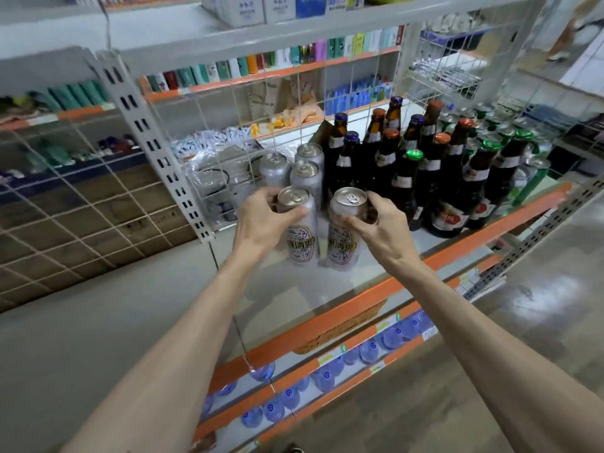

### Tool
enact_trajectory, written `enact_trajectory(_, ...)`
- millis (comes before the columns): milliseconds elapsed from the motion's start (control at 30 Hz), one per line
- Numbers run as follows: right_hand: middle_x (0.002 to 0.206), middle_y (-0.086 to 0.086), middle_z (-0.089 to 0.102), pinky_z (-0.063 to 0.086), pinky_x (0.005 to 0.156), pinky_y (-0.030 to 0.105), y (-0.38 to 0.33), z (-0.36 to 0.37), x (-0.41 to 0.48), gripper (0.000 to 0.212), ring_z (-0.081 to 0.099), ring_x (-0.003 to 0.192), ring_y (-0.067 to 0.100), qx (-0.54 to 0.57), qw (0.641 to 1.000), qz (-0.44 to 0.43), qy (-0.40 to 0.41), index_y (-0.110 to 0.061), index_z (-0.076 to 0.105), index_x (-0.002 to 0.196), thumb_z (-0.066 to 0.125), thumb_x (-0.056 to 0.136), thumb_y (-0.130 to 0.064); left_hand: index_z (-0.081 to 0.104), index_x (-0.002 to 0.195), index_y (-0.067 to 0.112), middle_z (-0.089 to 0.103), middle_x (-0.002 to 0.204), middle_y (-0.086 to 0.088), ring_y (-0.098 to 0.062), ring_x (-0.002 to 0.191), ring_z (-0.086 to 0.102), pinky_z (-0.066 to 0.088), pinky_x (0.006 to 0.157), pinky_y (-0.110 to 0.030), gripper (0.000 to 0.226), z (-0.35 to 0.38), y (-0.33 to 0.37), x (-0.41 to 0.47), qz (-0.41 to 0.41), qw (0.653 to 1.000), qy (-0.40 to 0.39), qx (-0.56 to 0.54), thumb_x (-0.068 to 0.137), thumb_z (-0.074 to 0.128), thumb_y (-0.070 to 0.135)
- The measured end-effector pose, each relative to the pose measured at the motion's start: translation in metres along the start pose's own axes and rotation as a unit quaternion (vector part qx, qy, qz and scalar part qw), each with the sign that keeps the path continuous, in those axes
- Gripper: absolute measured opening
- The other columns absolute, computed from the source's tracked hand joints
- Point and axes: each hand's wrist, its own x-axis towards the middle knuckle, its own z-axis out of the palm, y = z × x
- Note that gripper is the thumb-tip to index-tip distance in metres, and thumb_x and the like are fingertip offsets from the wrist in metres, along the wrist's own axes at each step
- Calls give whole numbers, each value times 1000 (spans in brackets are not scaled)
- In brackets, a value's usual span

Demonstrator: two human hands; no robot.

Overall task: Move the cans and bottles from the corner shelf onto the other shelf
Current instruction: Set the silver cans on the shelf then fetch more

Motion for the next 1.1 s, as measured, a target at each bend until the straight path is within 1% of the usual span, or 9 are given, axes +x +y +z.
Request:
enact_trajectory(133, 108, 4, 59, 46, 84, 28, -40, 18, -10, 46, 58, 95, 17, -4, 998, -37, -51, -14, 62, 122, 74, 83, -35, 71, 115, 16, 74, 101, 6, -8, 91, 70, 57, 86, -27, 53, -66, -5, -26, -35, 998, 49, 37, 69, 90, 35)
enact_trajectory(300, 93, 3, 66, 49, 76, 25, -116, 73, -20, 30, 64, 86, 14, 15, 987, -97, -130, -11, 66, 109, 74, 81, -19, 74, 112, 18, 74, 101, 7, -5, 86, 65, 39, 57, -2, 48, -172, -26, -76, -77, 985, 127, 85, 71, 87, 40)
enact_trajectory(367, 82, -7, 65, 42, 66, 7, -156, 102, -32, 32, 61, 72, -9, 42, 976, -118, -176, -9, 67, 113, 75, 82, -10, 75, 111, 19, 75, 101, 7, -4, 85, 65, 38, 57, -3, 45, -218, -38, -103, -93, 978, 159, 95, 73, 86, 41)
enact_trajectory(433, 85, -10, 66, 41, 64, 2, -196, 134, -47, 35, 60, 70, -11, 69, 964, -143, -213, -10, 67, 115, 77, 81, -10, 75, 109, 20, 75, 101, 7, -5, 87, 67, 44, 63, -8, 43, -266, -50, -132, -109, 971, 189, 102, 73, 86, 41)
enact_trajectory(500, 91, -7, 68, 45, 67, 5, -233, 170, -65, 35, 62, 75, -2, 88, 951, -161, -248, -14, 67, 113, 79, 80, -18, 76, 103, 23, 75, 98, 9, -6, 88, 69, 53, 72, -20, 38, -313, -65, -162, -136, 963, 210, 98, 72, 86, 42)
enact_trajectory(633, 101, -3, 70, 54, 79, 27, -303, 243, -113, 36, 65, 88, 9, 119, 922, -184, -319, -17, 66, 116, 76, 82, -23, 70, 76, 33, 76, 90, 9, -9, 87, 71, 59, 85, -40, 35, -405, -93, -225, -175, 942, 275, 81, 54, 84, 58)
enact_trajectory(733, 95, -13, 69, 53, 78, 23, -353, 291, -155, 30, 65, 88, 2, 141, 901, -200, -357, -29, 65, 108, 76, 81, -24, 73, 82, 26, 73, 84, 6, -11, 84, 68, 58, 85, -44, 29, -465, -109, -271, -190, 928, 309, 83, 64, 89, 43)
enact_trajectory(867, 99, -10, 71, 51, 76, 23, -408, 353, -204, 35, 66, 90, 8, 138, 887, -220, -381, -24, 68, 115, 76, 81, -25, 76, 106, 15, 75, 96, 2, -18, 94, 71, 58, 88, -43, 53, -534, -135, -320, -211, 911, 338, 101, 64, 88, 44)
enact_trajectory(1100, 94, -6, 68, 41, 59, 5, -475, 437, -267, 29, 62, 84, 9, 140, 855, -272, -418, -13, 69, 109, 76, 82, -20, 74, 104, 17, 73, 94, 6, -8, 84, 68, 54, 72, -19, 37, -614, -179, -374, -225, 890, 386, 94, 71, 89, 25)
